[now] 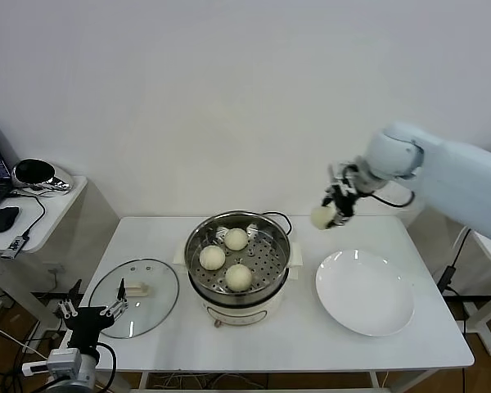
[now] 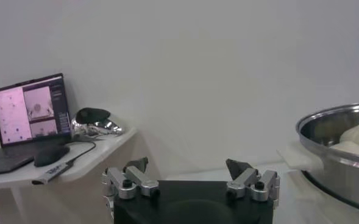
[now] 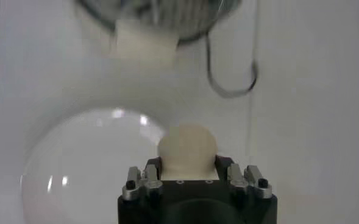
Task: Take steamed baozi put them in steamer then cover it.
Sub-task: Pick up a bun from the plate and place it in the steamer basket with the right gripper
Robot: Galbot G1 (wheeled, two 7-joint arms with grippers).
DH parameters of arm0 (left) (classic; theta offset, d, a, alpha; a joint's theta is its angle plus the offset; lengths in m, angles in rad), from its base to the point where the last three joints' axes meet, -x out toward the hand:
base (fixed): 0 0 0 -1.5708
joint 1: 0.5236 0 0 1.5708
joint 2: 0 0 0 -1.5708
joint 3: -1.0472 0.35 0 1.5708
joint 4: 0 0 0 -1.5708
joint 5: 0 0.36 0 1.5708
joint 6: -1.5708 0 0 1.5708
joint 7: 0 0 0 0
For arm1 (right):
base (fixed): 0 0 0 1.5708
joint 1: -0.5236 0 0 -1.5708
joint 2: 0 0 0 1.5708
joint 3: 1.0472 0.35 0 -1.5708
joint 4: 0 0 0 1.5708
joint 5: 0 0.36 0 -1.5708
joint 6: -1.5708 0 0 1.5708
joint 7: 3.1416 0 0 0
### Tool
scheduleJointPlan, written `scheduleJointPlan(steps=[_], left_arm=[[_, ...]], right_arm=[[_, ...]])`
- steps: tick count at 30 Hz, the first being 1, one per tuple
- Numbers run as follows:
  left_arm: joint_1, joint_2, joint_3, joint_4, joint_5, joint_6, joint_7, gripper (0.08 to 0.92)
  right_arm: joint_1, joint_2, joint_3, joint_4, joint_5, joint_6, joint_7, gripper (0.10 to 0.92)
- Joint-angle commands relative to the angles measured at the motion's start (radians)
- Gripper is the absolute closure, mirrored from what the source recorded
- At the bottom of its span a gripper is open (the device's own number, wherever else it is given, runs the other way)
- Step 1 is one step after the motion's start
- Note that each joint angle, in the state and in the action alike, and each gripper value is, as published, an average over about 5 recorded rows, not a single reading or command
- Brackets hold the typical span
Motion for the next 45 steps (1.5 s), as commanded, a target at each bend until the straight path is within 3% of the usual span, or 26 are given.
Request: scheduleJointPlan(steps=[1, 17, 45], left_arm=[[-0.001, 0.002, -0.006, 0.006, -0.001, -0.001, 0.0, 0.177], [0.001, -0.016, -0.018, 0.001, -0.001, 0.0, 0.0, 0.177], [-0.007, -0.02, -0.017, 0.007, -0.003, -0.002, 0.001, 0.177]], right_arm=[[0.041, 0.285, -0.129, -0.01, 0.232, -0.179, 0.138, 0.467], [-0.177, 0.334, -0.101, -0.095, 0.154, -0.235, 0.203, 0.468], [-0.216, 0.323, -0.06, -0.135, 0.038, -0.214, 0.194, 0.461]])
